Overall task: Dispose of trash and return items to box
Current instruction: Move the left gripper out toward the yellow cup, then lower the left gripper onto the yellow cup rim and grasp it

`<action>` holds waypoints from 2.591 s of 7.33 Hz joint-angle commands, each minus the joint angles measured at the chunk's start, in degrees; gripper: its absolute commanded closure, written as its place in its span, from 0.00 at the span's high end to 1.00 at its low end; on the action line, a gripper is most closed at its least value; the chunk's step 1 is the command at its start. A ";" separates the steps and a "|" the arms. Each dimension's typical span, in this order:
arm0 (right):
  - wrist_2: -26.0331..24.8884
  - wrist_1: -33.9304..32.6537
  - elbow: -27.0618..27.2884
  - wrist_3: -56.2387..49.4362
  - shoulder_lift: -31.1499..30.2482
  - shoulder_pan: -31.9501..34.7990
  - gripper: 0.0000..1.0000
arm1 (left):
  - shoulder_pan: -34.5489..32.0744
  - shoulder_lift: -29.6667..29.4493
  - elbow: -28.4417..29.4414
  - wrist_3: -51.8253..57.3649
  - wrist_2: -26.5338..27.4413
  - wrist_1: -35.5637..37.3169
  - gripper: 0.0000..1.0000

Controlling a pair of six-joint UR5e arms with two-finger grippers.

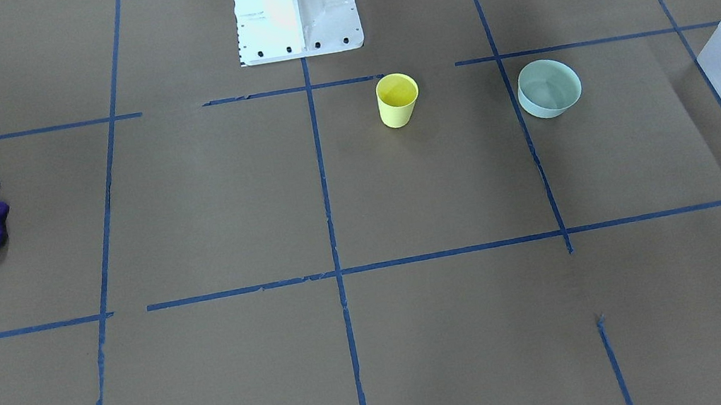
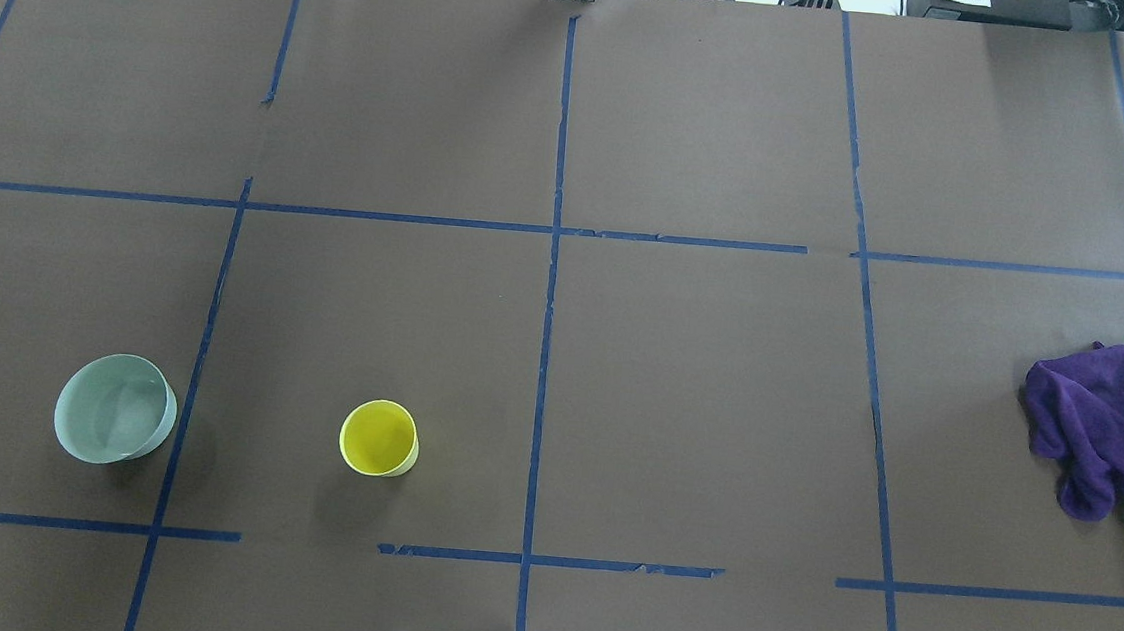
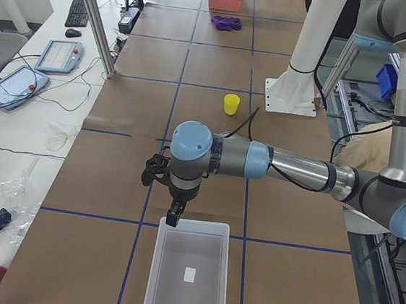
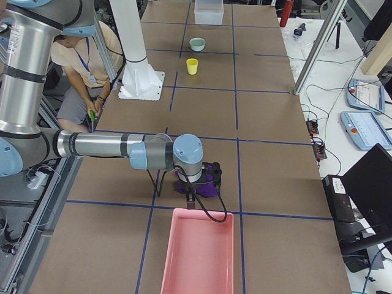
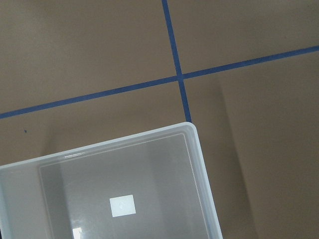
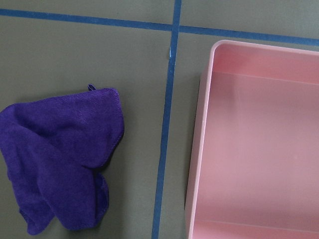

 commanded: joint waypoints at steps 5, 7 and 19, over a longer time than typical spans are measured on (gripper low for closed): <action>1.90 7.92 4.45 2.59 1.77 -0.04 1.00 | 13.68 -6.05 3.82 -7.87 0.12 -36.83 1.00; 2.43 9.10 4.19 4.54 1.77 -0.04 1.00 | 20.42 -6.42 3.65 -34.07 0.21 -47.99 1.00; 2.25 10.06 4.01 4.54 1.60 -0.04 1.00 | 75.29 -28.21 -11.92 -105.65 36.15 -7.37 0.83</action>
